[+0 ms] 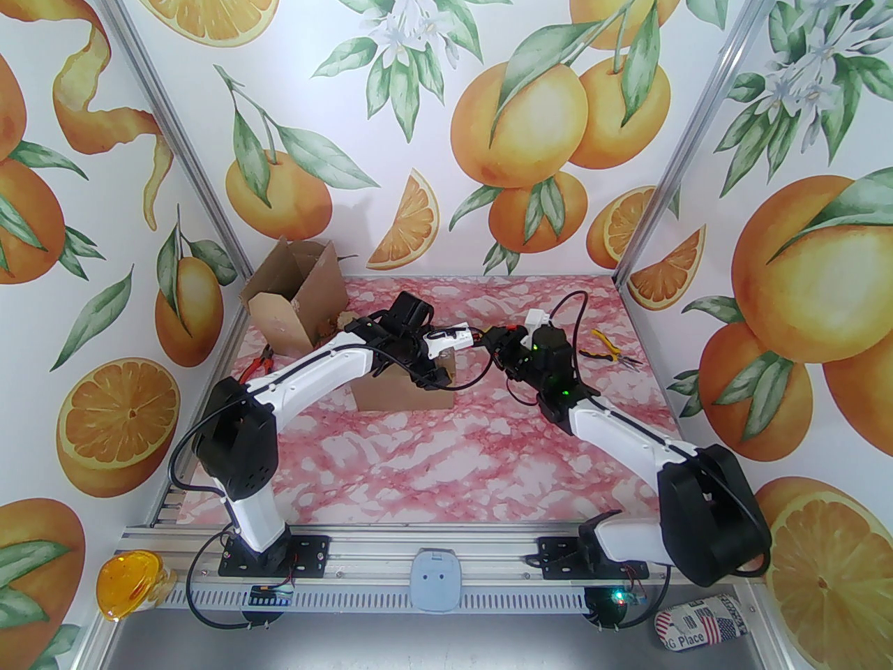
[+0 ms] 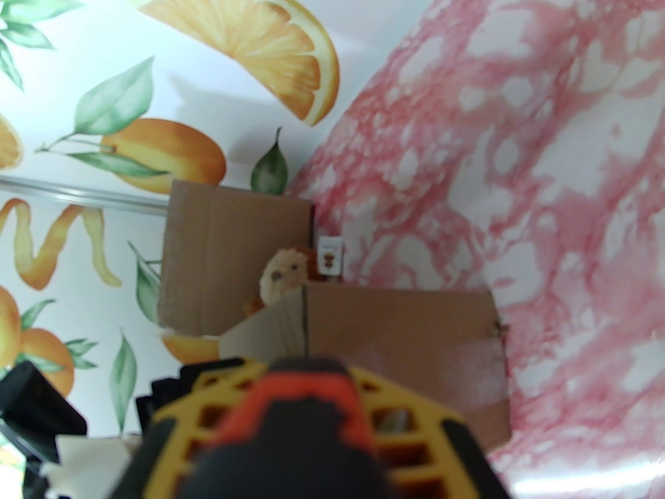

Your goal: Unpack the express box

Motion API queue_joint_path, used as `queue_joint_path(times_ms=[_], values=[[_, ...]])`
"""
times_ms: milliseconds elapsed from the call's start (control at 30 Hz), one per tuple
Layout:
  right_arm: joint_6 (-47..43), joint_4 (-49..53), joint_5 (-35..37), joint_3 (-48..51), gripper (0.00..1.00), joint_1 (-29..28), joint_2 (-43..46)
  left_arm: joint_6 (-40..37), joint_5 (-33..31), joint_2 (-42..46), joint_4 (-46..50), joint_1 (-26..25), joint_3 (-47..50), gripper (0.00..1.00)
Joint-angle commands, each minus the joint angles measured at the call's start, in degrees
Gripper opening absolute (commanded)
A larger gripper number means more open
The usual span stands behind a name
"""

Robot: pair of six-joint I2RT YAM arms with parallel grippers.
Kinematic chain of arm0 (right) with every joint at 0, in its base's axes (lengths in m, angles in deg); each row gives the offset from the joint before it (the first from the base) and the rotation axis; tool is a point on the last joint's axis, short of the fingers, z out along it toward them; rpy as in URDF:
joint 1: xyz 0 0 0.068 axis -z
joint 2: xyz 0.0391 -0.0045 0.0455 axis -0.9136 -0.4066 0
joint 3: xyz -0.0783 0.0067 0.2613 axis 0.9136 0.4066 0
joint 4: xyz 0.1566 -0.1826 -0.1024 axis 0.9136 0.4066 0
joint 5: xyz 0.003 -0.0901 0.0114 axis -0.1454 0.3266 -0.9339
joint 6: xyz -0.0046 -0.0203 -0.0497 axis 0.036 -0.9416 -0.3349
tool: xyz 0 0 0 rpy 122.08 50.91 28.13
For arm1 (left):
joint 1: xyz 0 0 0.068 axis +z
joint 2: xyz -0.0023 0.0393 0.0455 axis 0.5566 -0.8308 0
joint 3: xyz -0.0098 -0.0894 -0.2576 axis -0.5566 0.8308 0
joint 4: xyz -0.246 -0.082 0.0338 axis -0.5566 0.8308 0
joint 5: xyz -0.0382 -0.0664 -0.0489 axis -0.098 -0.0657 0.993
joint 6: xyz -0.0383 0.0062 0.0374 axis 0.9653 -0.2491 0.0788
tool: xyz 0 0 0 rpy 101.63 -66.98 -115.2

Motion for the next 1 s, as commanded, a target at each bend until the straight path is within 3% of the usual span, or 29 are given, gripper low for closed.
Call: queue_joint_path(times_ms=[0, 133, 333, 467, 667, 967], values=[[-1.54, 20.09, -18.94, 4.76, 0.0, -5.41, 2.15, 3.39, -10.88, -1.72, -14.39, 4.85, -2.83, 0.77], [-4.18, 22.76, -20.16, 4.64, 0.0, -2.41, 3.64, -1.18, -3.57, 0.33, -11.15, 6.17, 0.74, 0.78], [-12.71, 28.5, -25.64, 0.13, 0.0, 4.24, 1.34, -12.16, 13.33, 4.34, -5.55, 8.28, 5.71, 0.78], [-17.51, 31.33, -28.27, -3.72, 0.0, 4.86, -3.2, -18.55, 18.76, 5.11, -1.72, 8.2, 5.78, 0.78], [-18.79, 31.41, -29.15, -5.1, 0.0, 6.25, -5.45, -21.02, 19.11, 5.78, 0.79, 8.03, 6.39, 0.74], [-13.73, 28.86, -29.18, -3.73, 0.0, 2.03, -7.53, -14.07, 13.06, 6.77, -13.14, 5.01, 9.33, 0.65]])
